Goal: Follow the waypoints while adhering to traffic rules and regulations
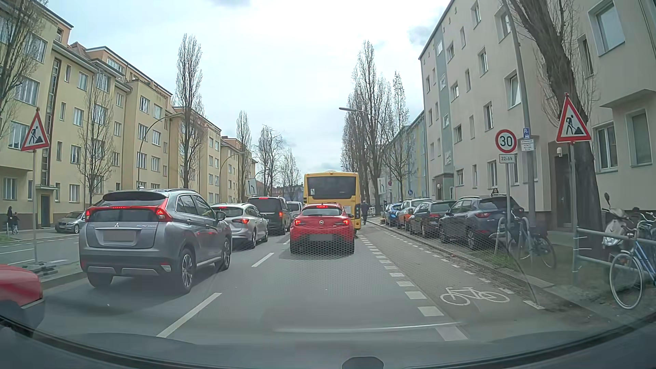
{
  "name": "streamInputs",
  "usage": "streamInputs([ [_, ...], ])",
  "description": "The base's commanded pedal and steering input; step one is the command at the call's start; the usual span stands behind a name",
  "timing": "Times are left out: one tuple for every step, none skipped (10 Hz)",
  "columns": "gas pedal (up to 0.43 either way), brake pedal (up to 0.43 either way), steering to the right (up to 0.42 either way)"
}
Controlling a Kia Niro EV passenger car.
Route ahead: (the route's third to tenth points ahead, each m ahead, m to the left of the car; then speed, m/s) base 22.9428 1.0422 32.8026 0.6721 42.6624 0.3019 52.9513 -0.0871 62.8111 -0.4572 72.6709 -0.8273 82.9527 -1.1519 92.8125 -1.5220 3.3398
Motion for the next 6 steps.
streamInputs([
  [0.0, 0.03, -0.005],
  [0.0, 0.037, -0.005],
  [0.0, 0.03, -0.005],
  [0.0, 0.03, -0.005],
  [0.0, 0.03, -0.005],
  [0.0, 0.03, -0.005],
])
